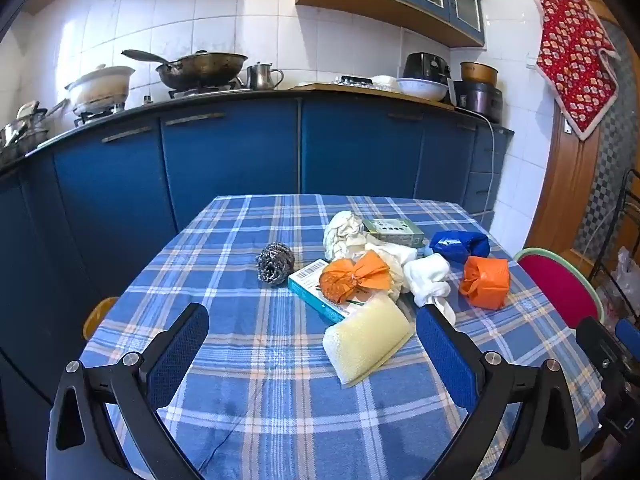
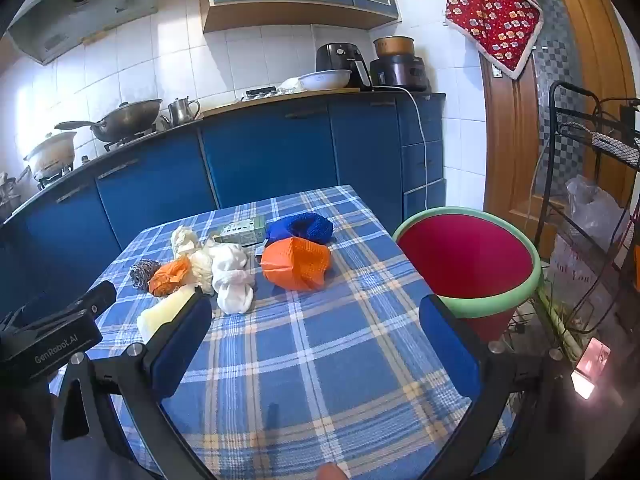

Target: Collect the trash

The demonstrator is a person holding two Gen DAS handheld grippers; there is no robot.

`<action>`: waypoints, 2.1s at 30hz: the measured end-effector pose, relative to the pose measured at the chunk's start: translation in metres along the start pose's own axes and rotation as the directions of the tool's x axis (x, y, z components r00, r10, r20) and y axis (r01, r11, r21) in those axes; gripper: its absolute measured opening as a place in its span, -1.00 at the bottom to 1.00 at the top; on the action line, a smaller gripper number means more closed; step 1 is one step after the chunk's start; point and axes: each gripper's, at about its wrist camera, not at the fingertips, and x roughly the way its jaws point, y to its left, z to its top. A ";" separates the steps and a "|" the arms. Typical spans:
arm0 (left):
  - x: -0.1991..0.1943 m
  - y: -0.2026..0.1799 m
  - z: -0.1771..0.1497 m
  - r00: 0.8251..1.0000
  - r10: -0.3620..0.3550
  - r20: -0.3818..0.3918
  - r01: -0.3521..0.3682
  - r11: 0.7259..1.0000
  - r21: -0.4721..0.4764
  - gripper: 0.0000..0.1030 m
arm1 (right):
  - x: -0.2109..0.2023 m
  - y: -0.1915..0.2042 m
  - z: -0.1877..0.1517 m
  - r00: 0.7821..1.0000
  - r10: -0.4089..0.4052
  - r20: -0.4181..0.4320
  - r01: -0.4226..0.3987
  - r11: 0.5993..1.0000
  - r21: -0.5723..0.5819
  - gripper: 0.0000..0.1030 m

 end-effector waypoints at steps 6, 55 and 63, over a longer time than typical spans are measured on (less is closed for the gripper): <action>-0.001 0.000 0.000 1.000 -0.007 0.000 0.007 1.000 0.000 1.00 | -0.002 0.001 0.001 1.000 0.002 -0.001 -0.002 1.000 0.001 0.98; -0.011 0.009 0.004 1.000 -0.010 0.020 0.010 1.000 -0.027 1.00 | -0.006 0.004 0.001 1.000 0.005 0.019 -0.005 1.000 -0.007 0.98; -0.011 0.009 0.004 1.000 -0.010 0.021 0.011 1.000 -0.027 1.00 | -0.006 0.004 0.001 1.000 0.005 0.019 -0.004 1.000 -0.006 0.98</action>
